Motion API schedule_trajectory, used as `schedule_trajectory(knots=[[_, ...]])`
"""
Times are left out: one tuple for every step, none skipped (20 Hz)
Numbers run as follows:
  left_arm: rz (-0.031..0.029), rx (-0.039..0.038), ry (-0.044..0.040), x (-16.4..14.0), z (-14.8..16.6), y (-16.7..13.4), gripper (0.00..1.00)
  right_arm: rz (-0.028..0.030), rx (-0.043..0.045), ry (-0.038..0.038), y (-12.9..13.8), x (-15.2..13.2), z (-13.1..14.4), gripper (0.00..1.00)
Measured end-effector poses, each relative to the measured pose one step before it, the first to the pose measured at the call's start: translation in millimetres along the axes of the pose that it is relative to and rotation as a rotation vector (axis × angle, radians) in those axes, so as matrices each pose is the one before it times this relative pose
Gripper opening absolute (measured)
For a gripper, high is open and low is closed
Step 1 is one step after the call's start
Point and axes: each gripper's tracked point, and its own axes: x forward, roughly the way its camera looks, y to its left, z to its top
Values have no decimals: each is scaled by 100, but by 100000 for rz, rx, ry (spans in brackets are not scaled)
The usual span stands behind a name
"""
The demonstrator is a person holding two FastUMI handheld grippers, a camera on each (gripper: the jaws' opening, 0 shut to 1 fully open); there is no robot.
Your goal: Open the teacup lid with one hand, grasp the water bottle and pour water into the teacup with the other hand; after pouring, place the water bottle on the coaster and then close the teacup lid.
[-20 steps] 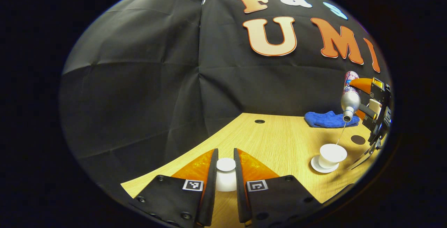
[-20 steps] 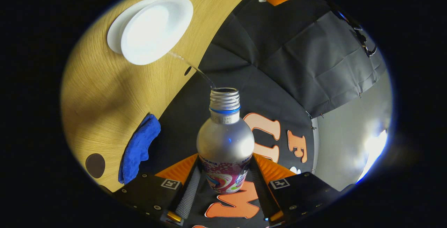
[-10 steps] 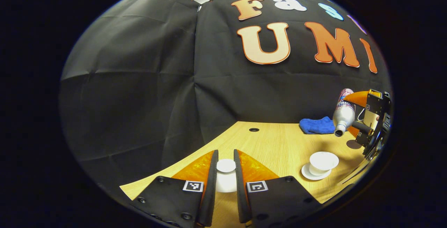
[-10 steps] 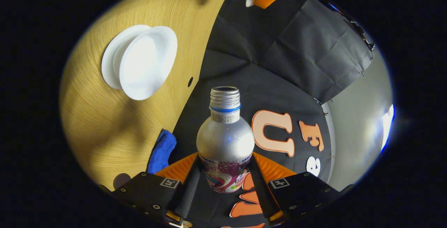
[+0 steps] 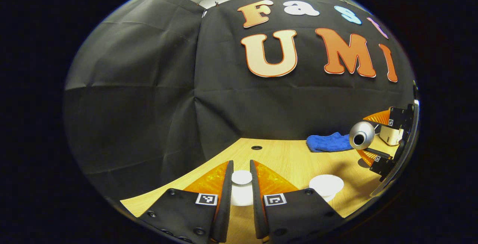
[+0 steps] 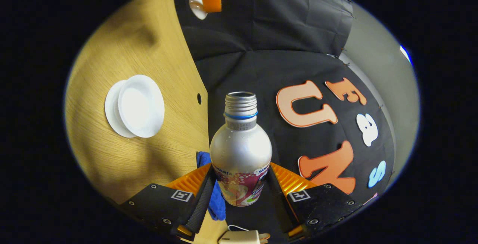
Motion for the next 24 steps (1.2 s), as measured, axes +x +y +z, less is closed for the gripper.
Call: schedule_trajectory(knots=[[-965, -2, -615, 130, 367, -561, 31, 1303, 5260, 2457, 16, -309, -732, 78], [-1202, 93, -216, 86, 145, -614, 31, 1376, 7014, 2183, -183, -228, -839, 78], [-1220, 18, -500, 109, 326, -774, 31, 1410, 5495, 1449, -181, 461, -295, 78], [-1184, 47, -266, 173, 240, -605, 31, 122, 4574, 1325, -293, 260, -417, 78], [-1169, 221, -289, 194, 244, -831, 31, 628, 5536, 1534, -382, -126, -474, 79], [-1259, 188, 70, 55, 55, -657, 31, -265, 5719, 1590, -517, -336, -457, 79], [-1381, -71, -289, 103, 219, -836, 31, 190, 4802, 1134, -696, -365, -315, 79], [-1482, -108, -277, 95, 185, -688, 31, 850, 6744, 1688, -1363, -118, -654, 78], [-1304, -6, -429, 168, 248, -869, 31, 147, 5157, 1269, -595, 77, -443, 79], [-1106, 196, -97, 162, 75, -697, 31, 562, 5366, 1763, -145, 30, -577, 79], [-860, 177, -214, 59, 150, -674, 31, 933, 5316, 1124, 105, 93, -384, 79], [-1129, 172, 89, 68, -11, -604, 31, 914, 4625, 619, 39, -145, -456, 79], [-1170, -30, -98, 152, 125, -822, 31, 366, 4608, 1014, -400, -379, -582, 79], [-1339, 31, 292, 308, -90, -695, 31, -229, 3059, 701, -550, -326, -294, 79], [-916, -217, 184, 127, -24, -629, 31, 157, 3081, 581, -560, -118, -193, 79], [-1398, -31, 575, 41, -51, -748, 31, 143, 3042, 629, -255, -269, -273, 79], [-1040, 52, 497, 175, -138, -645, 31, 449, 4140, 512, -328, -295, -537, 79], [-1422, 358, 609, 254, -242, -692, 31, -411, 2836, 258, -504, -387, -270, 79], [-729, 271, 275, 68, -76, -507, 31, 3, 2545, 420, -325, -296, -245, 79], [-974, 298, 662, 287, -213, -671, 31, -657, 2984, 362, -644, -285, -392, 79], [-1225, 227, 1027, 190, -454, -762, 31, -74, 2443, 700, -387, -128, -358, 79], [-809, 130, 619, 403, -39, -789, 31, -567, 1760, 539, -575, -189, -422, 79], [-458, 37, 751, 257, -420, -310, 31, 32, 1978, 213, -397, -112, -212, 79], [-304, -86, 1172, -60, -644, 1, 31, -302, 1738, 317, -344, -147, -208, 78]])
